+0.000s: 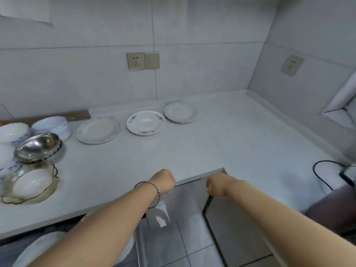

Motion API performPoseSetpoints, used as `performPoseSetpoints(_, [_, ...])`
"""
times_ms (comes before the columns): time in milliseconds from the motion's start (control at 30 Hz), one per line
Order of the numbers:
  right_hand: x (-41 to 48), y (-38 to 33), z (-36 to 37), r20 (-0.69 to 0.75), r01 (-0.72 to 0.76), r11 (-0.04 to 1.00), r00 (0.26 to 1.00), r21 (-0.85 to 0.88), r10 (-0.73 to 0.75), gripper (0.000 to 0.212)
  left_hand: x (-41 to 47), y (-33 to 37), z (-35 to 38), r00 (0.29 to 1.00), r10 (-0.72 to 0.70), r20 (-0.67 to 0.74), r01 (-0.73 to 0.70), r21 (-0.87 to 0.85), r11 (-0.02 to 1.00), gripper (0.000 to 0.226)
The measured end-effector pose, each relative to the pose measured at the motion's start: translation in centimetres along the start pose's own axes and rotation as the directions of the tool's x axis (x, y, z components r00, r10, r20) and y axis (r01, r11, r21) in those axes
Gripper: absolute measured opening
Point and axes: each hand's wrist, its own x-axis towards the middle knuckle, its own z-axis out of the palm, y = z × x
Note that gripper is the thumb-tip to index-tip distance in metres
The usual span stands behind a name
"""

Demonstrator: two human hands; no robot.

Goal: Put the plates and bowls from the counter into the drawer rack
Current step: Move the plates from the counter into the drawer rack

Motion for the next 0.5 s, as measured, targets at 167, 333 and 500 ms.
performPoseSetpoints(167, [1.9, 3.6, -3.3, -0.064, 0.031, 0.998, 0.998, 0.047, -0.028, 0.035, 1.6, 4.5, -1.8, 0.996, 0.009, -0.085, -0.012, -0.029, 1.000, 0.019])
performPoseSetpoints(333, [5.2, 6.0, -6.1, -0.082, 0.050, 0.996, 0.996, 0.079, -0.043, 0.036, 5.5, 6.0, -3.7, 0.988, -0.006, -0.151, -0.006, -0.078, 0.997, 0.017])
performPoseSetpoints(500, [11.6, 8.0, -9.2, -0.059, 0.047, 0.994, 0.997, 0.098, -0.041, 0.036, 12.1, 7.0, -5.8, 0.986, -0.056, -0.156, 0.044, -0.076, 0.996, 0.017])
